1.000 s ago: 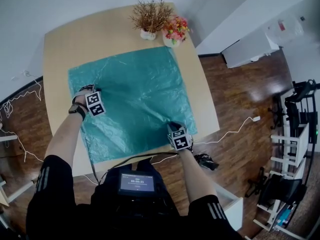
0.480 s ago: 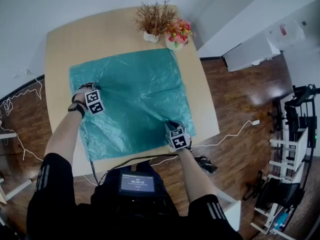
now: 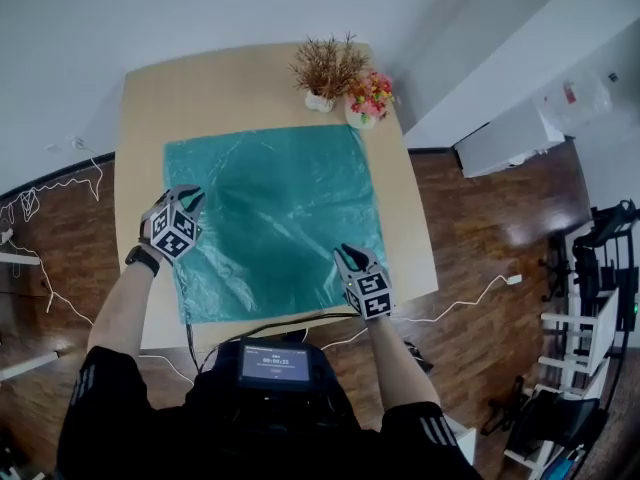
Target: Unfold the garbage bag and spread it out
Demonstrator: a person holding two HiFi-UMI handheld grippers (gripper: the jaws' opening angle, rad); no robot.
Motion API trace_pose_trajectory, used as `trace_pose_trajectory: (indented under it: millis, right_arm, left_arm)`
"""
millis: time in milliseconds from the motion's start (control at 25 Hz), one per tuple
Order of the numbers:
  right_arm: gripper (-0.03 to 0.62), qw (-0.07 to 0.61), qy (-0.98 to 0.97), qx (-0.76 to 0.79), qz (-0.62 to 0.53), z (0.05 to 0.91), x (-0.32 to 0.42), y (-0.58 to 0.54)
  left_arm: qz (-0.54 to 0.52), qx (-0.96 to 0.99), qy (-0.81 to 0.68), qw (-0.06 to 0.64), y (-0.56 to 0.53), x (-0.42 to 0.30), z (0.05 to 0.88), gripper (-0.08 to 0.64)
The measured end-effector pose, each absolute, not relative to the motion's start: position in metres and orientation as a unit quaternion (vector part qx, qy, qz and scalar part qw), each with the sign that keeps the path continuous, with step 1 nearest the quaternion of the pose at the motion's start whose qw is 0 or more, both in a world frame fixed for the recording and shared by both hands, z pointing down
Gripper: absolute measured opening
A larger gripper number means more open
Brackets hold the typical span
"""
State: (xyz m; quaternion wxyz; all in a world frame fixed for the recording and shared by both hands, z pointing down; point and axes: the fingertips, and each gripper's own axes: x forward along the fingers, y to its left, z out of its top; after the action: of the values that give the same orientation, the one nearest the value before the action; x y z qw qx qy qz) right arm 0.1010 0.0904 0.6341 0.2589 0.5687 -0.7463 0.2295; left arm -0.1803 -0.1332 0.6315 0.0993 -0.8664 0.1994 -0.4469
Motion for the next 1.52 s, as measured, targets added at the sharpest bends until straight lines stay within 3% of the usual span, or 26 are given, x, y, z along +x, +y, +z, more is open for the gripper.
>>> trace_pose_trajectory:
  millis: [320, 800, 1520]
  right_arm:
    - [0.089, 0.187, -0.807, 0.541, 0.143, 0.533, 0.091, 0.1]
    - [0.081, 0.149, -0.836, 0.518, 0.102, 0.48, 0.087, 0.175]
    - [0.074, 0.126, -0.832, 0.533, 0.09, 0.459, 0.065, 0.229]
  left_arm:
    - [-0.329, -0.893, 0.306, -0.011, -0.03, -0.22, 0.519, 0.083]
    - [-0.263, -0.885, 0.381, -0.057, 0.126, -0.235, 0.483, 0.083]
    - [-0.252, -0.905, 0.341, -0.024, 0.185, -0.219, 0.483, 0.083]
